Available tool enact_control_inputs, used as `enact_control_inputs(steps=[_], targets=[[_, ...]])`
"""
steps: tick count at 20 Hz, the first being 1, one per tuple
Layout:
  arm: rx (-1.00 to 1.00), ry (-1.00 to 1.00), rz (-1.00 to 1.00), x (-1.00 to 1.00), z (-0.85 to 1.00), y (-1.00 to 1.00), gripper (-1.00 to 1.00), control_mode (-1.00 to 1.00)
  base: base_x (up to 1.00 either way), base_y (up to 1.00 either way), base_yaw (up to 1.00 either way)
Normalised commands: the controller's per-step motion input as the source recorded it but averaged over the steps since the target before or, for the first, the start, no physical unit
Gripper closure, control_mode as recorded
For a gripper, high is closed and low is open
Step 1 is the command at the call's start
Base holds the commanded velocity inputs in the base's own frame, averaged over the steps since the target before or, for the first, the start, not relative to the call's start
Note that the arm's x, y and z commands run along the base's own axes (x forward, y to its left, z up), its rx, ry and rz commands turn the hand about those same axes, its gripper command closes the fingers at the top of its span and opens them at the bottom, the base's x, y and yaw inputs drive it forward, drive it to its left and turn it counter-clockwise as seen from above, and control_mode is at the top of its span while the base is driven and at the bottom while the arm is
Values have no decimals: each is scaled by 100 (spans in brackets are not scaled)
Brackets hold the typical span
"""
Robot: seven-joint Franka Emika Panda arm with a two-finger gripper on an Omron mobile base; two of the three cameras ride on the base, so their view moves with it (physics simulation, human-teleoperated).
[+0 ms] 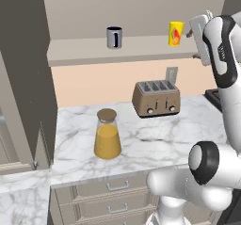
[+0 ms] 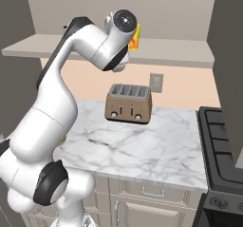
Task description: There is a tray on the dining counter. Grab the cup, mug, and pitcher and place them on the tray. The pitcher may be placed next to the tray if it cannot fit the tray.
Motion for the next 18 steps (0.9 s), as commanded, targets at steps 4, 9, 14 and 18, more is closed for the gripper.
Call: enact_control_inputs(steps=[4,9,14,18], targets=[[8,-3,0,33,13,-6,-100,-100,0,0,0],[6,-1,0,37,12,-7,-100,-100,0,0,0],[1,0,0,32,4,-14,-100,-100,0,0,0],[0,0,0,36,0,-16,-100,-100,0,0,0]])
